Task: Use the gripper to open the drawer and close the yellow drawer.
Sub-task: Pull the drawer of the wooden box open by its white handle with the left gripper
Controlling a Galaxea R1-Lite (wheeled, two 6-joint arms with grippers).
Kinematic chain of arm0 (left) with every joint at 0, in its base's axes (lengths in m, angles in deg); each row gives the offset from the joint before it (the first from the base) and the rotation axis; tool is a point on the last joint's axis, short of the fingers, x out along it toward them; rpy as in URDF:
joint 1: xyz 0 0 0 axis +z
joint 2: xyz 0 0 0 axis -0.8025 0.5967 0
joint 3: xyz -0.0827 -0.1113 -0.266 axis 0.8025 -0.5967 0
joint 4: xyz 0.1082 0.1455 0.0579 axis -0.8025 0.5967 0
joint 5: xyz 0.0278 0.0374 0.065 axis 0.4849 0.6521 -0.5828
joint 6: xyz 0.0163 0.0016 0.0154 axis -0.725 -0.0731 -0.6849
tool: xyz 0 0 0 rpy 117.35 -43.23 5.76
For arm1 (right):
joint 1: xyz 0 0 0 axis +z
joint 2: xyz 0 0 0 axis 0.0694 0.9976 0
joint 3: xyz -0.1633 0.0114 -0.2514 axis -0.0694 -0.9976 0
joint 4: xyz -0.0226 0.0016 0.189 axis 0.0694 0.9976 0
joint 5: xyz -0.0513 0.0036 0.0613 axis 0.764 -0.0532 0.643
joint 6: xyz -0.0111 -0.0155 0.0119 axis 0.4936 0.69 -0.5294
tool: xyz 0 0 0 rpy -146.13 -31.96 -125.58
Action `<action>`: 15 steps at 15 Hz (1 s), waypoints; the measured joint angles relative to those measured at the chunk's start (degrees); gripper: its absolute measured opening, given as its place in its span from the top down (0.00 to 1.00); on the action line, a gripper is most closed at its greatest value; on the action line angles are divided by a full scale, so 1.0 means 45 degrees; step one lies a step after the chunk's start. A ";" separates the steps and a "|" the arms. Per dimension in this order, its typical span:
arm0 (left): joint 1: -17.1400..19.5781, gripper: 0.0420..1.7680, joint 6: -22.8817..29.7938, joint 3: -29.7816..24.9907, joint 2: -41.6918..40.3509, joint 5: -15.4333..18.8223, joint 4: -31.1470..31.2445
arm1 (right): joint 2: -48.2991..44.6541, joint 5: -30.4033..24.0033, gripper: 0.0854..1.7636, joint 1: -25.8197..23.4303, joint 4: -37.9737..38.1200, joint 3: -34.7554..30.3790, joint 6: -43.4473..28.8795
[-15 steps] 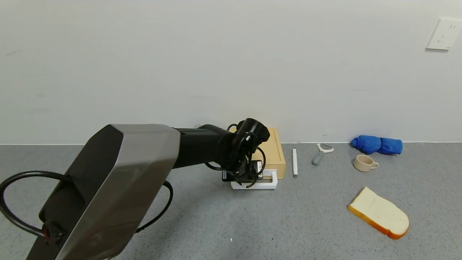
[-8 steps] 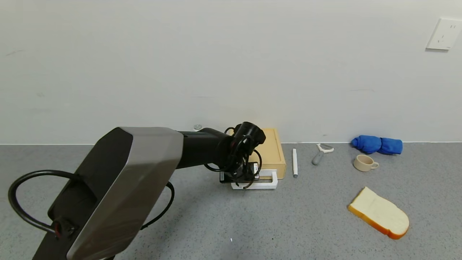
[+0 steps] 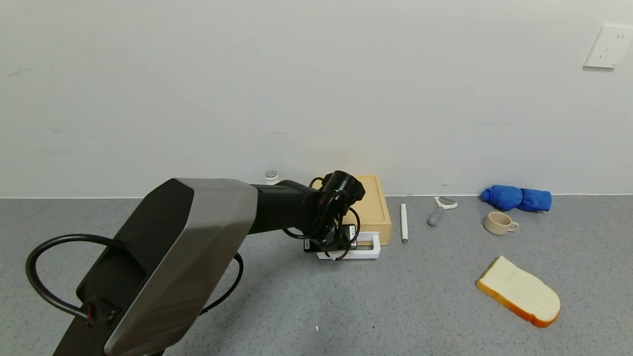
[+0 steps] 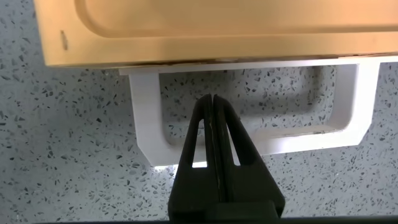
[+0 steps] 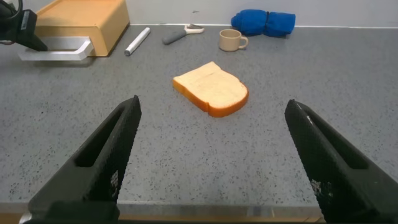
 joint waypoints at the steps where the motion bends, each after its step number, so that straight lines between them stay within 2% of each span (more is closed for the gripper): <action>1: 0.0005 0.96 -0.0011 0.0000 0.0003 0.0024 0.0092 | 0.0000 0.0000 0.04 0.0000 0.0000 0.0000 0.0000; 10: -0.0098 0.96 0.0033 0.0051 0.0008 0.0471 0.1227 | 0.0000 -0.0003 0.04 0.0000 0.0000 0.0000 0.0000; 15: -0.0336 0.96 0.1062 0.0027 -0.0065 0.0485 0.2273 | 0.0000 -0.0003 0.04 0.0000 0.0000 0.0000 0.0000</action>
